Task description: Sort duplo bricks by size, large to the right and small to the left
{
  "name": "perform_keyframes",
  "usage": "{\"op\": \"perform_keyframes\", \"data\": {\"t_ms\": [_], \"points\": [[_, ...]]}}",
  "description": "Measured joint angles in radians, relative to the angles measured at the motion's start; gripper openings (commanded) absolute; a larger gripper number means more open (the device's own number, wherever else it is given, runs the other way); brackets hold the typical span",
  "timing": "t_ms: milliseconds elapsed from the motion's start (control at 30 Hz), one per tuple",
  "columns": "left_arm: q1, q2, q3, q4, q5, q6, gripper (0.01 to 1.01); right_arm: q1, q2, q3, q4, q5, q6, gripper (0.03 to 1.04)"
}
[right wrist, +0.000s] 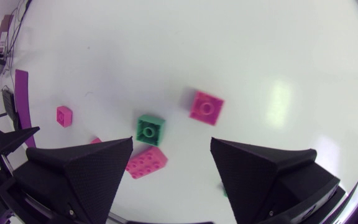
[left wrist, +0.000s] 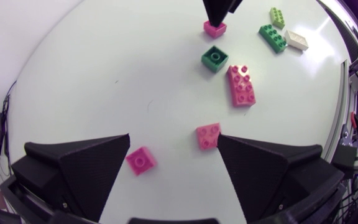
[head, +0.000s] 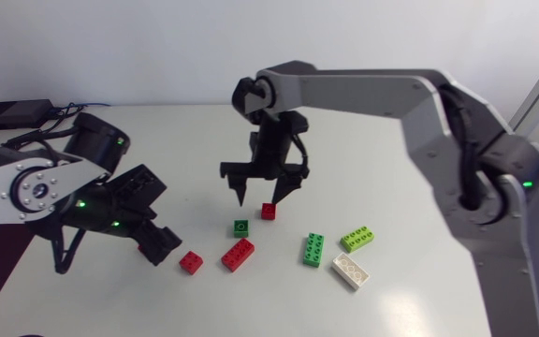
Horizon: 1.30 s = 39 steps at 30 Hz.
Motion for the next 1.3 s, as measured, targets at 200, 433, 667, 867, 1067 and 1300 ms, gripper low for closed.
{"op": "perform_keyframes", "data": {"t_ms": [200, 433, 667, 867, 1067, 1300], "points": [[-0.140, 0.169, 0.106, 0.069, 0.010, -0.150, 0.980, -0.110, -0.272, -0.194, 0.097, 0.046, 0.001, 1.00], [-0.196, 0.347, 0.213, 0.144, -0.013, -0.288, 0.982, -0.230, -0.575, -0.455, 0.249, 0.148, 0.002, 1.00], [-0.221, 0.513, 0.284, 0.206, -0.032, -0.383, 0.974, -0.250, -0.734, -0.719, 0.398, 0.259, 0.001, 1.00], [-0.232, 0.624, 0.342, 0.233, -0.050, -0.438, 0.970, -0.254, -0.789, -0.818, 0.430, 0.284, 0.001, 1.00], [-0.249, 0.642, 0.378, 0.242, -0.085, -0.464, 0.344, -0.271, -0.833, -0.843, 0.436, 0.286, 0.001, 1.00], [-0.264, 0.642, 0.377, 0.213, -0.139, -0.471, 0.333, -0.276, -0.853, -0.846, 0.440, 0.286, 0.001, 1.00]]}}
